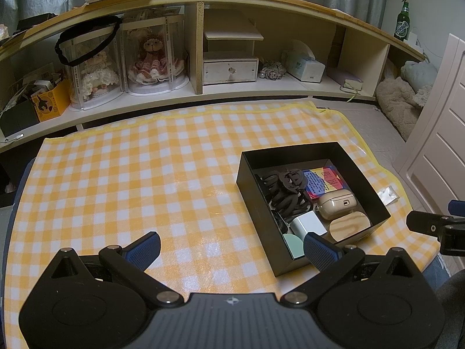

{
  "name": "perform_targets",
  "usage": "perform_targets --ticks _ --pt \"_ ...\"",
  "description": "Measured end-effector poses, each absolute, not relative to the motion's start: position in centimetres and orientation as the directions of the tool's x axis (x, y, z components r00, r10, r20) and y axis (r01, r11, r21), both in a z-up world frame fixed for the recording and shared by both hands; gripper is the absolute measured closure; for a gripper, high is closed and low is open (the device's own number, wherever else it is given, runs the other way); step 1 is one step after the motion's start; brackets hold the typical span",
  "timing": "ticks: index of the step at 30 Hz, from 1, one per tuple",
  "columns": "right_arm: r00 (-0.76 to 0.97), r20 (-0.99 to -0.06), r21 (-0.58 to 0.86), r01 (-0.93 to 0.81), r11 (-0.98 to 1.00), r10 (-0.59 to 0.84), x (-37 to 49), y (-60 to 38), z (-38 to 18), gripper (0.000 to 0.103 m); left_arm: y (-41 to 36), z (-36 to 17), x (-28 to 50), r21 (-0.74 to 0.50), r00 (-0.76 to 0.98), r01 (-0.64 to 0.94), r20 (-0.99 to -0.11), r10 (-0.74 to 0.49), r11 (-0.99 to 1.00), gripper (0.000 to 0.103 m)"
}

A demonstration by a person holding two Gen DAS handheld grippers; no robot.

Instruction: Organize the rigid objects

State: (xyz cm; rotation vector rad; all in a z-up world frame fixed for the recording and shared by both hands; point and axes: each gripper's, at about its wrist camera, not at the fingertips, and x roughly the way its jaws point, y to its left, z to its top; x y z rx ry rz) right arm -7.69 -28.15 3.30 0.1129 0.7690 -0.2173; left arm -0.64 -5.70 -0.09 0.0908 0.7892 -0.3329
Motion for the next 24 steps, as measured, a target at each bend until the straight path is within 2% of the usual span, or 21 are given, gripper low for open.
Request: perform_targets --ticks 24 --pt "0.695 -0.703 0.024 0.233 0.972 -0.149 -7.72 -28.10 3.17 0.000 -5.72 0.10 -0.69 -0.039 0.658 0.330 -0.707 -0.259 0.943 0.000"
